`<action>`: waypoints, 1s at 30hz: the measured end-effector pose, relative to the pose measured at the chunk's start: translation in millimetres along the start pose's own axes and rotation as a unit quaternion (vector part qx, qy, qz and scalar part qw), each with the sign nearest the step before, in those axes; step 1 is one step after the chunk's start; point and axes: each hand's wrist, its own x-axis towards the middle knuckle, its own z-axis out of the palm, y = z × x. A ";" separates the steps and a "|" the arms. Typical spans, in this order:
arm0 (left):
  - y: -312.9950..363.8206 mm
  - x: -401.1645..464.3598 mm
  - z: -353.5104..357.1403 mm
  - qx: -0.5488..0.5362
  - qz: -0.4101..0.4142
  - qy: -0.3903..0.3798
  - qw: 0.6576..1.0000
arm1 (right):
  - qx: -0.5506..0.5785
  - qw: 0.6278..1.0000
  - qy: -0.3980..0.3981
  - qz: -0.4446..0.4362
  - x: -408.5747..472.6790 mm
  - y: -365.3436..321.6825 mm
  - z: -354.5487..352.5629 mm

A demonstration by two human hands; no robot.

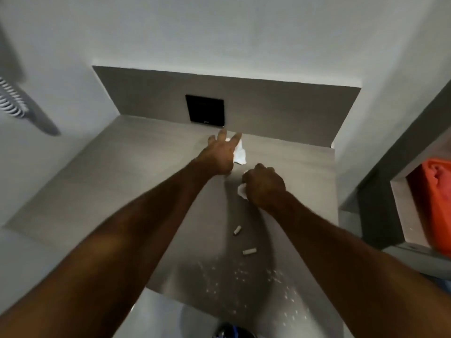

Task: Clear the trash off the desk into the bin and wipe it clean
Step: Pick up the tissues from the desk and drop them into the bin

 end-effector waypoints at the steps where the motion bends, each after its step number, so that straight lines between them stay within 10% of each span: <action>1: 0.7 17.4 5.1 0.019 0.000 -0.039 0.999 | 0.004 0.999 0.041 0.002 1.4 1.1 8.3; 7: 16.7 2.3 2.9 -0.093 -0.001 0.083 0.992 | 0.336 0.927 0.107 0.126 -22.8 23.3 -2.4; 10: 19.2 -110.3 9.2 -0.193 0.022 0.263 0.945 | 0.468 0.849 0.207 0.133 -86.1 6.2 -14.8; 13: 18.4 -260.5 49.5 -0.266 -0.013 0.339 0.902 | 0.446 0.864 0.224 0.067 -182.1 -27.5 14.3; 21: 4.8 -398.6 268.6 -0.409 -0.337 -0.016 0.848 | 0.371 0.921 -0.015 0.117 -308.3 -37.7 249.2; 30: -24.4 -311.8 453.1 -0.429 -0.257 -0.250 0.829 | 0.415 0.833 -0.181 0.320 -233.8 11.9 461.8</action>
